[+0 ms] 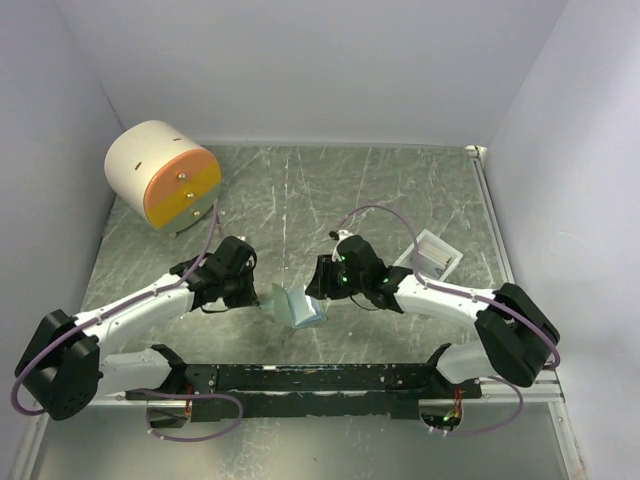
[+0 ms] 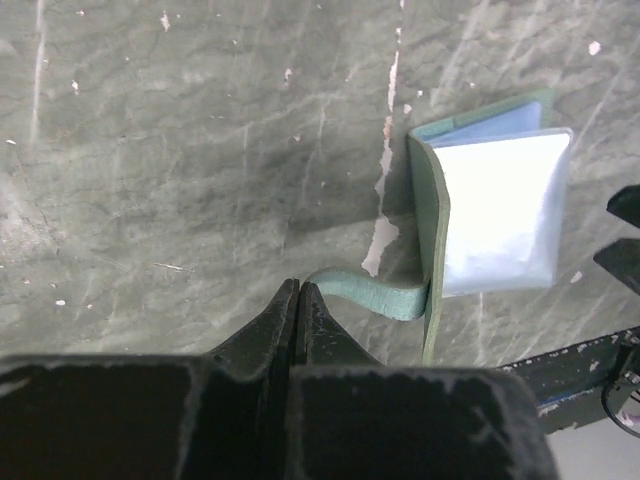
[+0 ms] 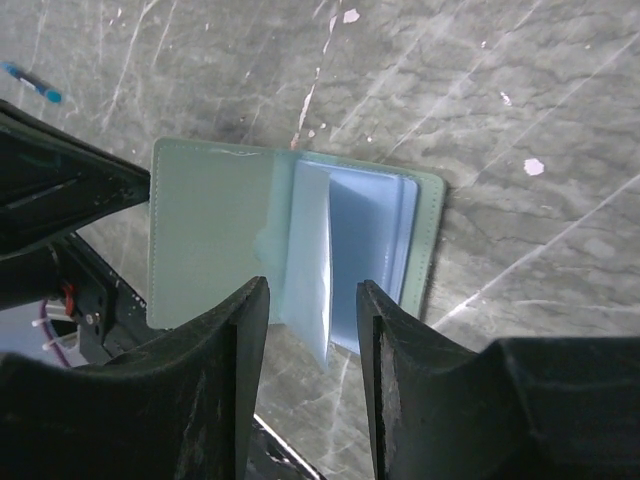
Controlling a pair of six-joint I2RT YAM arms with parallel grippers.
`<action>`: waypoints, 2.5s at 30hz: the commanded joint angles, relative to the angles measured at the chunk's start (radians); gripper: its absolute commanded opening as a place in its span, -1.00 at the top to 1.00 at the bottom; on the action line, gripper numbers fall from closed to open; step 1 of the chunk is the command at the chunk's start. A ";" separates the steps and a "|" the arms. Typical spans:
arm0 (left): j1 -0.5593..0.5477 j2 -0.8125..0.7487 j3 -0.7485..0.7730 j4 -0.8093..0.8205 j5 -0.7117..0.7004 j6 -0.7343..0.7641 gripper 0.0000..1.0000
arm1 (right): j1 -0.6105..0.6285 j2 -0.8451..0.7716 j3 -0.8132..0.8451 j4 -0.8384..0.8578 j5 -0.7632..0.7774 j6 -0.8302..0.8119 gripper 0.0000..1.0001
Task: Put the credit cards into the card holder
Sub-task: Open the card holder at the center of the board.
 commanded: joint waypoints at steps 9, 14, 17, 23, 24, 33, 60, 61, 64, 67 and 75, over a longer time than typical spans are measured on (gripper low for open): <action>0.006 0.067 0.045 -0.029 -0.081 0.012 0.47 | 0.008 0.069 -0.089 0.223 -0.124 0.167 0.08; 0.010 0.044 0.138 -0.133 -0.173 0.018 0.01 | 0.016 0.078 -0.098 0.316 -0.188 0.185 0.08; 0.009 0.026 0.178 -0.146 -0.133 0.043 -0.07 | 0.022 0.085 -0.102 0.373 -0.231 0.206 0.08; 0.009 -0.078 0.163 -0.107 -0.005 0.005 -0.17 | 0.055 0.124 -0.086 0.439 -0.241 0.212 0.08; 0.009 -0.094 0.157 -0.101 -0.010 0.001 -0.20 | 0.059 0.135 -0.081 0.443 -0.240 0.211 0.08; 0.042 -0.127 0.120 -0.010 0.118 0.020 -0.41 | 0.092 0.218 -0.004 0.475 -0.252 0.167 0.08; 0.164 0.106 0.008 0.173 0.320 0.166 0.05 | 0.143 0.274 0.026 0.397 -0.214 0.035 -0.09; 0.165 0.110 0.005 0.177 0.325 0.168 0.12 | 0.143 0.254 0.031 0.361 -0.198 0.033 -0.09; 0.164 0.112 -0.002 0.184 0.340 0.169 0.34 | 0.143 0.200 0.053 0.212 -0.124 0.030 -0.08; 0.165 0.095 -0.011 0.186 0.343 0.167 0.52 | 0.143 0.137 0.062 0.067 -0.021 0.033 -0.08; 0.165 0.070 -0.075 0.258 0.365 0.144 0.86 | 0.141 0.026 0.021 -0.039 0.116 0.101 -0.08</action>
